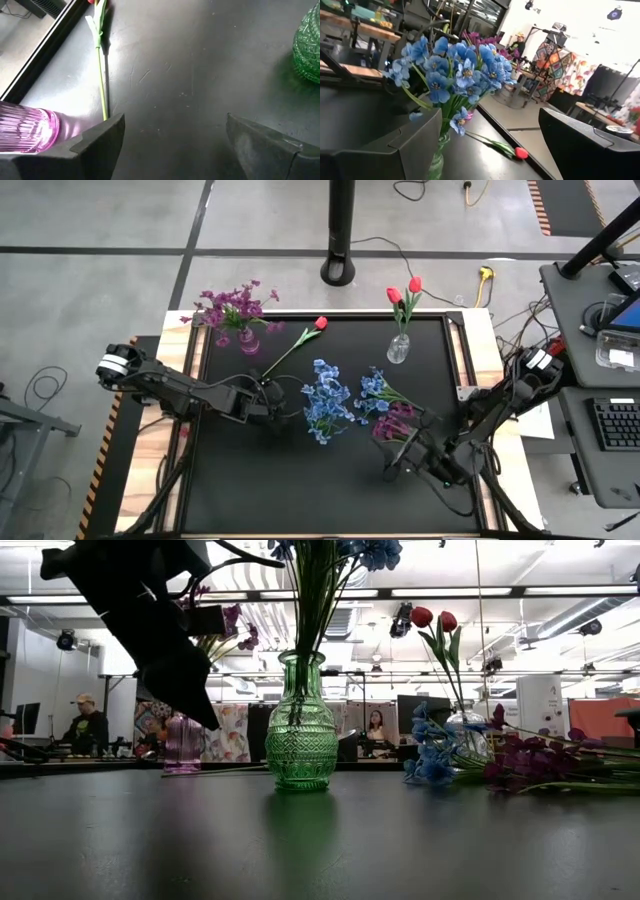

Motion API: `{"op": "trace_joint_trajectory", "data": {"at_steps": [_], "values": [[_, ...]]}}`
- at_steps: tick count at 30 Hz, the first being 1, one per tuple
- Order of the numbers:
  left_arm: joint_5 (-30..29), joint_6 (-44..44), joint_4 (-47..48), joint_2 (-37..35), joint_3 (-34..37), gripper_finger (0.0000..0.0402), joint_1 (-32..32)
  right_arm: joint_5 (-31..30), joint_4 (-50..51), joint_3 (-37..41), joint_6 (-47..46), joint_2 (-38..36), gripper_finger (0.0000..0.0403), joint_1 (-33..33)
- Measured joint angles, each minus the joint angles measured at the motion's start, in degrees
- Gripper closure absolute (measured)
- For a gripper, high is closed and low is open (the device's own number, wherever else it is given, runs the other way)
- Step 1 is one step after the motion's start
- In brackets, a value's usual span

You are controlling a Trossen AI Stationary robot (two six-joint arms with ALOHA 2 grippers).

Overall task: Sort flowers into vase by color
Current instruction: Put the red flower into the transparent crystal vase

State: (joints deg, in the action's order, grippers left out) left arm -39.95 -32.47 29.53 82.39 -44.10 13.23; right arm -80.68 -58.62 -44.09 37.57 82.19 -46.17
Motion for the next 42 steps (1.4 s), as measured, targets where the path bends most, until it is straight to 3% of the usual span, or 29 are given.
{"op": "trace_joint_trajectory", "data": {"at_steps": [22,29,36,42], "values": [[-2.10,3.73,-0.52,0.02,0.57,0.0075,-1.18,4.82,-0.15,0.04,-0.97,0.00,0.0078,0.50],[-9.04,4.18,-4.92,0.02,6.12,0.0075,-2.93,4.85,-0.15,0.04,-1.08,0.00,0.0078,0.48],[-7.07,3.21,-11.12,0.07,12.16,0.0075,-2.93,4.90,-0.15,0.04,-3.46,0.03,0.0078,0.56],[-5.53,3.73,-16.80,0.07,16.20,0.0075,-2.93,10.78,-0.12,0.06,-6.71,0.01,0.0078,1.19]]}}
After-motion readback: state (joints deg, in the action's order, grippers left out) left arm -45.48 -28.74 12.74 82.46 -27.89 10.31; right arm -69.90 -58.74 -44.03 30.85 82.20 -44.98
